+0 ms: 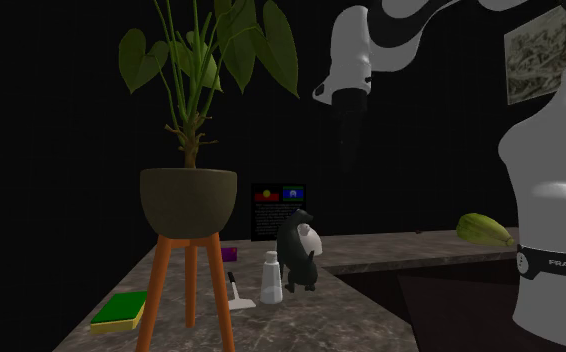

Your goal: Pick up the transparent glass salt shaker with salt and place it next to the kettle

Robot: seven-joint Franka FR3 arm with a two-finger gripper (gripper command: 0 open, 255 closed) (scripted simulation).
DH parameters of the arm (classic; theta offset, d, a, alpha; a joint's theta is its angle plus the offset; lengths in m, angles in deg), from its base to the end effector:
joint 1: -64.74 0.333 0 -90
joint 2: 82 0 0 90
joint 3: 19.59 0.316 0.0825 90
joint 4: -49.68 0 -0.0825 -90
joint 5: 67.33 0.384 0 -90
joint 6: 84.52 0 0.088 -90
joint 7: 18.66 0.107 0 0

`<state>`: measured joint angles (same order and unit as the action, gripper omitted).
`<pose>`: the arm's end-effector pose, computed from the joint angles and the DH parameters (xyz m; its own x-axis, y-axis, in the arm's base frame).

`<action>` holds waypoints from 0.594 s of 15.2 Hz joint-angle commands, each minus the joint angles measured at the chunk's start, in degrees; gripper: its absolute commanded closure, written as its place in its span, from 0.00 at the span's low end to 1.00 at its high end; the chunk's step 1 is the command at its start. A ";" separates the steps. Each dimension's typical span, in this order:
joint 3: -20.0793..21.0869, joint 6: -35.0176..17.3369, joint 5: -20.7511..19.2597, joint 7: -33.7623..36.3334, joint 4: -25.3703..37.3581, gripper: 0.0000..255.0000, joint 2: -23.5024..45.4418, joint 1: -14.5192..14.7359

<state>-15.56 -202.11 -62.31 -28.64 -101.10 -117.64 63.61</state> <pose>0.3577 0.0228 0.4458 0.9840 0.1718 0.0476 0.1733 -0.9844 -0.0305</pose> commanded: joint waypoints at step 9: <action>0.06 -27.01 -0.99 -1.96 -1.45 0.00 20.29 -1.26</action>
<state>-15.65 -226.02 -63.26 -30.63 -102.21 -99.39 62.35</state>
